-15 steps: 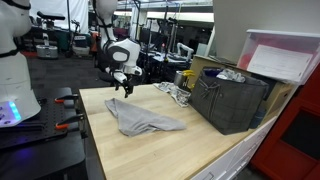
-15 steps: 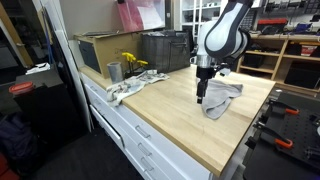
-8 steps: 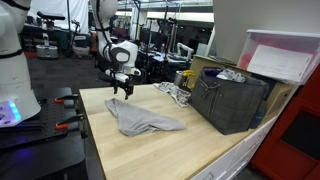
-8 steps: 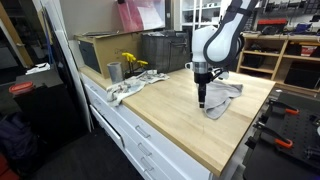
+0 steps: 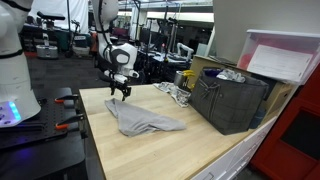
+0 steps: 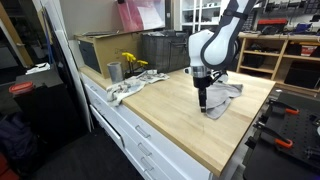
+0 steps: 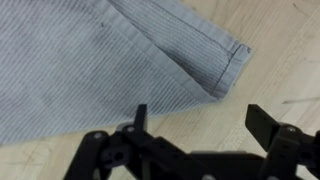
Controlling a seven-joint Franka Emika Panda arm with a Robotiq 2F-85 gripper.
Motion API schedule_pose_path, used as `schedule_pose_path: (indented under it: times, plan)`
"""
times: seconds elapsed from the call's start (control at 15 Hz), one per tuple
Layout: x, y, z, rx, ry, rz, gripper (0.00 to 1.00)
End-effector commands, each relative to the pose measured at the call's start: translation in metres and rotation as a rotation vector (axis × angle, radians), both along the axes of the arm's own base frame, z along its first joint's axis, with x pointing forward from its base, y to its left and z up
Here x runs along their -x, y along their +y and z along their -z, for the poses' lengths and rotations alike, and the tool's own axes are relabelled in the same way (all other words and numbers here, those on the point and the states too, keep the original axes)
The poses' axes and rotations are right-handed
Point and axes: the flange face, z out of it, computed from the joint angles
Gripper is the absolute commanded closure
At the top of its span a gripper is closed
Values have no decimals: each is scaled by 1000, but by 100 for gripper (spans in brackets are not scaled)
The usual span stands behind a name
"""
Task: Fold the grey towel into a triangular shape
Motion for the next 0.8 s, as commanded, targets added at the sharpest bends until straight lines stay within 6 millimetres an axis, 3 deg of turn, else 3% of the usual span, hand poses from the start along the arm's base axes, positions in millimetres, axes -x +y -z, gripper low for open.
schedule_pose_path:
  times: [0.0,0.47,0.73]
  plan:
    - [3,2,4,33,31,-10,0]
    - [17,17,29,110,49,-35,0]
    - [18,20,27,147,36,-33,0]
